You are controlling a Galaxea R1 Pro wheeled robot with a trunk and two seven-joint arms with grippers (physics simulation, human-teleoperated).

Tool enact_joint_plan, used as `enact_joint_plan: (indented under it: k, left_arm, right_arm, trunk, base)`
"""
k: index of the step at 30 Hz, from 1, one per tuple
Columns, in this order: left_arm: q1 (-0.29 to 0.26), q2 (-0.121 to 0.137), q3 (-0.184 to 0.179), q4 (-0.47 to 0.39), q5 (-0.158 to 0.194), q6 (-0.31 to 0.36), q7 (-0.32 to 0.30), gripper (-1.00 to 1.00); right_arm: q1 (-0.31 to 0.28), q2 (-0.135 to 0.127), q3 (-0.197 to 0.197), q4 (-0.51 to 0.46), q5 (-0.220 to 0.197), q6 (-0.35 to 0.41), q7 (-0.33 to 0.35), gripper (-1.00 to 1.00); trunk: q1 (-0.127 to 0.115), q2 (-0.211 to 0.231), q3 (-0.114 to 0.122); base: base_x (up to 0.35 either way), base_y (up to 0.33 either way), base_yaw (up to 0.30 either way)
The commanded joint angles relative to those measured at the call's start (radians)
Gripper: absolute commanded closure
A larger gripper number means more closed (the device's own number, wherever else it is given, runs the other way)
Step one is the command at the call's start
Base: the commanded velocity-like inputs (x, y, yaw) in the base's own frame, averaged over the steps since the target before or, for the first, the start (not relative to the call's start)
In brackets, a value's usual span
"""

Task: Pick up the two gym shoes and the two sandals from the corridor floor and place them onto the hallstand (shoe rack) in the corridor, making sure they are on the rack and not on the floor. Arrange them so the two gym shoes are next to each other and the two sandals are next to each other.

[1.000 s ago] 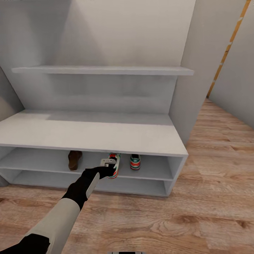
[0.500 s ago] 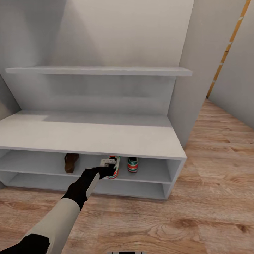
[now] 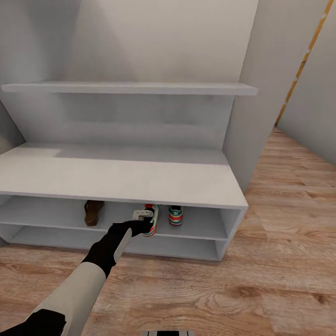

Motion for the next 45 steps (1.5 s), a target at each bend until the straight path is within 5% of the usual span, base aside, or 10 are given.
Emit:
enact_joint_plan:
  k: [1, 40, 41, 45]
  left_arm:
    - [0.0, 0.0, -0.001, -0.001, 0.008, 0.005, 0.002, 1.0]
    - [0.001, 0.0, -0.001, -0.001, 0.008, 0.004, 0.001, 1.0]
    - [0.001, 0.0, -0.001, -0.001, 0.008, 0.004, 0.002, -1.0]
    - [0.001, 0.0, 0.0, -0.001, 0.008, 0.004, 0.002, -1.0]
  right_arm:
    - [-0.001, 0.0, -0.001, -0.001, -0.005, 0.004, 0.001, 1.0]
    - [0.0, 0.0, -0.001, -0.001, -0.005, 0.004, 0.0, 1.0]
    - [0.0, 0.0, -0.001, -0.001, -0.005, 0.004, 0.0, 1.0]
    - [0.0, 0.0, -0.001, -0.001, -0.004, 0.004, 0.0, 1.0]
  trunk:
    - [0.0, 0.0, -0.001]
    - [0.0, 0.0, -0.001]
    - [0.0, 0.0, -0.001]
    - [0.0, 0.0, -0.001]
  base:
    - [0.11, -0.027, 0.0]
    - [0.056, -0.042, 0.0]
    - [0.0, 0.0, 0.0]
    - [0.0, 0.0, 0.0]
